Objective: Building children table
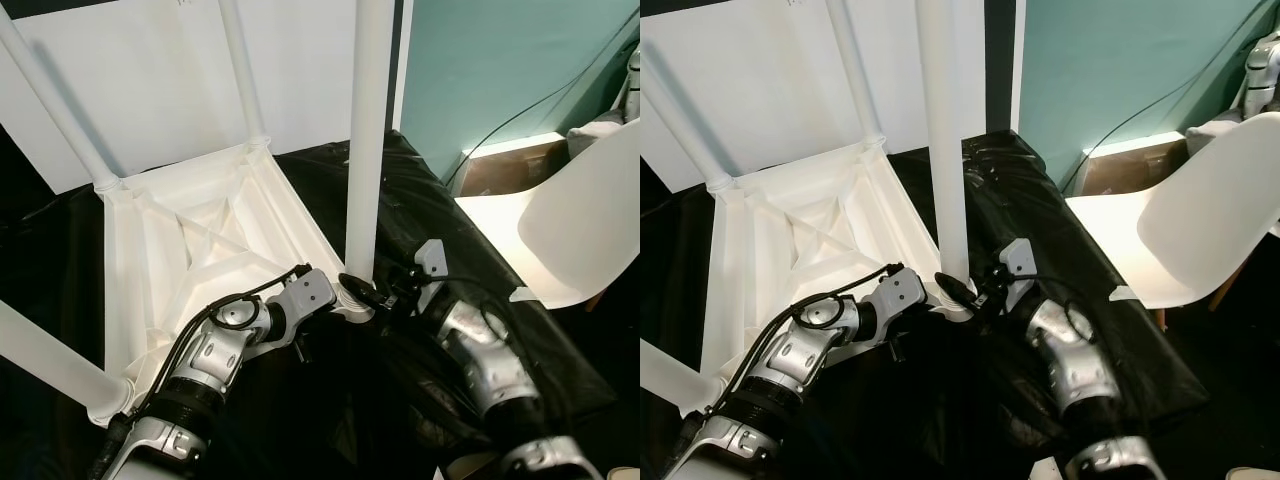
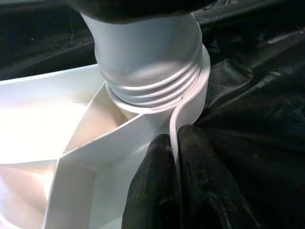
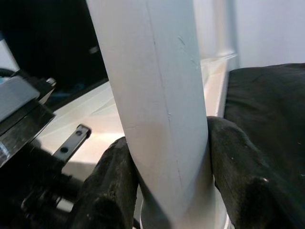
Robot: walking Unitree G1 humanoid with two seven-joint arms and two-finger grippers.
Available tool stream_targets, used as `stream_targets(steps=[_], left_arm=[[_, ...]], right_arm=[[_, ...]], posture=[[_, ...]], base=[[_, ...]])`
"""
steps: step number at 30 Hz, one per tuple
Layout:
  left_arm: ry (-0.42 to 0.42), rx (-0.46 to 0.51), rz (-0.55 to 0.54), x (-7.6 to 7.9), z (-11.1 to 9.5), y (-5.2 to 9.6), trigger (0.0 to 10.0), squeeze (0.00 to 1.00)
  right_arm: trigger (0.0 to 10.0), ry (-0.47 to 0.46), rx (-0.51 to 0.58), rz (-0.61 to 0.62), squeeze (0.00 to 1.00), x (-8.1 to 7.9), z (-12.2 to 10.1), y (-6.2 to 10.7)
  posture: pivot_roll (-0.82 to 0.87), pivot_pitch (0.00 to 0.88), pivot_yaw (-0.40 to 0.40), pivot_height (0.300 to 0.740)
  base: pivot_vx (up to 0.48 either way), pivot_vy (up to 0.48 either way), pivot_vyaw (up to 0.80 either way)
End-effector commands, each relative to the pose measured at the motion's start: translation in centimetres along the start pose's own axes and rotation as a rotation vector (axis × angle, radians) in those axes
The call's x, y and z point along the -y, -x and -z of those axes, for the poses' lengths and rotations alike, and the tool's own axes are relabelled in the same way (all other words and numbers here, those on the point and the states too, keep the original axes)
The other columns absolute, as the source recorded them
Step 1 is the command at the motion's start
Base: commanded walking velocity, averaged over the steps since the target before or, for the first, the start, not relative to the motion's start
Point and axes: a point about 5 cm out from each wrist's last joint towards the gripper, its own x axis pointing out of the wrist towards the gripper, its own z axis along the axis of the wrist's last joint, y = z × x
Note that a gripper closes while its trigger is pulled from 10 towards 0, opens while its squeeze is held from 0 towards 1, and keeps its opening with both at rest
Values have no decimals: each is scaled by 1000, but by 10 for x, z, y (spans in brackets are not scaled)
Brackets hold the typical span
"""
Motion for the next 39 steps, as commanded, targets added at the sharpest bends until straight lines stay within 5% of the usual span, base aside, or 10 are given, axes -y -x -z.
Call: stream_targets(steps=[1,11,12,14,18,21,22,34,35,39], left_arm=[[138,-85,68,25,38,-10,10000,0],[130,-86,68,22,36,-10,10000,0],[128,-86,70,22,36,-11,10000,0],[128,-85,70,22,36,-11,10000,0],[129,-84,72,23,37,-11,10000,0],[133,-83,74,24,37,-12,10000,0],[134,-83,75,24,38,-13,10000,0],[133,-75,79,24,36,-17,10000,0],[132,-75,77,24,36,-17,10000,0],[134,-76,75,24,36,-17,10000,0]], right_arm=[[0,-30,112,197,0,9,-11,2],[0,-45,119,173,0,-4,-9,1],[10000,-42,48,63,0,-12,-5,-4],[10000,-40,13,15,0,-15,-2,-5],[10000,-32,-48,-82,1000,-14,2,-2],[10000,15,-99,-141,843,0,1,1],[10000,44,-117,-166,0,7,-1,2],[10000,204,-224,-410,0,42,-16,2],[3922,221,-222,-423,0,44,-18,0],[0,246,-209,-463,0,48,-23,-6]], posture=[[28,0,14,740],[20,0,20,740],[17,0,21,740],[17,0,21,740],[16,0,21,740],[9,0,15,740],[9,0,15,740],[3,0,11,740],[5,0,10,740],[10,0,8,740]], base=[[0,0,0],[0,0,0],[0,0,0],[0,0,0],[0,0,0],[0,0,0],[0,0,0],[0,0,0],[0,0,0],[0,0,0]])
